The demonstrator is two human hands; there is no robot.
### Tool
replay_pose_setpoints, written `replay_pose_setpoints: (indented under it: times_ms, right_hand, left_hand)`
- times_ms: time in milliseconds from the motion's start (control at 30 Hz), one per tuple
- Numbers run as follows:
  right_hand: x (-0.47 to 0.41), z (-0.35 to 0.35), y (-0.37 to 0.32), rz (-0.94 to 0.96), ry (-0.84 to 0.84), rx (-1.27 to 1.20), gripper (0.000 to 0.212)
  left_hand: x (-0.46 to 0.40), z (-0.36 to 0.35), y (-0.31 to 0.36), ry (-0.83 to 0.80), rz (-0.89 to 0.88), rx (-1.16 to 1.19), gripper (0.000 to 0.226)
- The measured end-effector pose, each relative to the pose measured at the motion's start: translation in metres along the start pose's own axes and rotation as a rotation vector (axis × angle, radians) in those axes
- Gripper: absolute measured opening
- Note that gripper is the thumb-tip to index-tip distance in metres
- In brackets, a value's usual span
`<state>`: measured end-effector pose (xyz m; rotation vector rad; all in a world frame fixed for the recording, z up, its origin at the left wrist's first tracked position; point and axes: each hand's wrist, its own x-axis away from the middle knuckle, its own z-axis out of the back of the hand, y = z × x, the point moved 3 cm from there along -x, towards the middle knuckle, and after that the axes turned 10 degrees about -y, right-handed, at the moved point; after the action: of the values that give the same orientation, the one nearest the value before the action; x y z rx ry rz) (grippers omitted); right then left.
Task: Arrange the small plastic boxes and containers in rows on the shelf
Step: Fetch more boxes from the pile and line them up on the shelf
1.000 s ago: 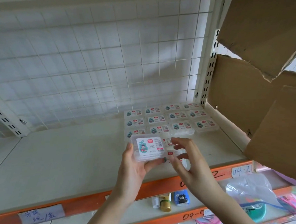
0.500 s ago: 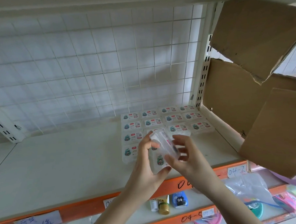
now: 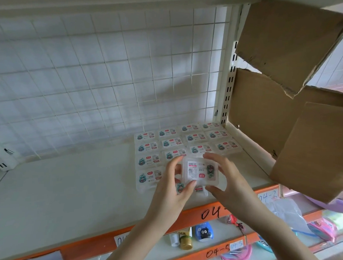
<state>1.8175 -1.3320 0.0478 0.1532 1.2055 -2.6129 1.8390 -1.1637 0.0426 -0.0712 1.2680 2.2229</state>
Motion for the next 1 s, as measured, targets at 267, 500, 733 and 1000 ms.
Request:
replay_pose_setpoints:
  times_ms: [267, 500, 733, 1000]
  right_hand:
    - [0.011, 0.000, -0.006, -0.036, -0.036, -0.103, 0.084]
    - [0.006, 0.006, -0.013, -0.006, -0.042, 0.073, 0.089]
    - [-0.002, 0.015, -0.012, 0.185, -0.215, 0.260, 0.088]
    - [-0.026, 0.041, 0.033, -0.281, 0.124, 0.142, 0.070]
  left_hand:
    - [-0.011, -0.004, 0.016, 0.018, 0.050, 0.427, 0.045]
    - [-0.019, -0.003, 0.010, -0.056, 0.128, 0.565, 0.058]
    - [-0.032, 0.001, 0.009, -0.137, 0.085, 0.399, 0.049]
    - [-0.020, 0.002, -0.022, 0.012, -0.159, -0.461, 0.043]
